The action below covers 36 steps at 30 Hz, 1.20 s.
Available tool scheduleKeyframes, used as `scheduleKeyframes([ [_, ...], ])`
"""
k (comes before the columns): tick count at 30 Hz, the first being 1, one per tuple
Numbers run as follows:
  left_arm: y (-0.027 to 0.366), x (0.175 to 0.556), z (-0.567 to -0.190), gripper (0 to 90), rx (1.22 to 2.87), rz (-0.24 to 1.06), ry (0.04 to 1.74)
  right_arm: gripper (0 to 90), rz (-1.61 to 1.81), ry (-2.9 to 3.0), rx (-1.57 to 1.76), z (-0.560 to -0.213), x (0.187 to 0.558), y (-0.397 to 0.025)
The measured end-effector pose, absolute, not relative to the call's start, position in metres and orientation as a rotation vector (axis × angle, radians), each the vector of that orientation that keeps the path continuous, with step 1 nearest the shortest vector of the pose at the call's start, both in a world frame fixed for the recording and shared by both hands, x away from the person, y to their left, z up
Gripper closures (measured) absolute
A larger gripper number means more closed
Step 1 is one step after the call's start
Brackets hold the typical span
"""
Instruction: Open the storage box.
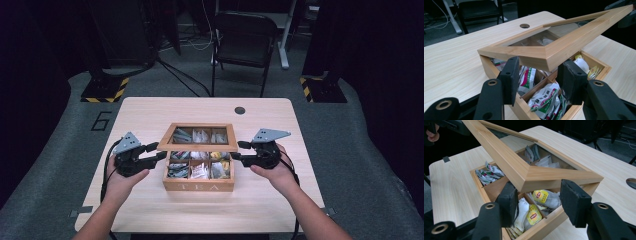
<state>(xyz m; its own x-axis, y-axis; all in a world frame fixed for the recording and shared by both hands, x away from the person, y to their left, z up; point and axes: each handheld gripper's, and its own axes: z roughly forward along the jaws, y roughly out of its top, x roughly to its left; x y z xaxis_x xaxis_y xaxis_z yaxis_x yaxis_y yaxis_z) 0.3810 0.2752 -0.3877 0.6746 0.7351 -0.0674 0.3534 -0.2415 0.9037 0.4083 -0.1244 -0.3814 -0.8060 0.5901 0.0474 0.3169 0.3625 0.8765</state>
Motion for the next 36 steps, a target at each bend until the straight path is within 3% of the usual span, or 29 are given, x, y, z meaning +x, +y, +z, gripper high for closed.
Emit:
scheduleKeyframes([
  [18,0.274,0.392,-0.374,53.0,1.828,0.516,0.820,50.1,1.431,2.339,0.769,-0.362,0.421,-0.122],
  [36,0.270,0.417,-0.384,52.7,1.843,0.526,0.872,51.7,1.445,2.336,0.774,-0.355,0.427,-0.123],
])
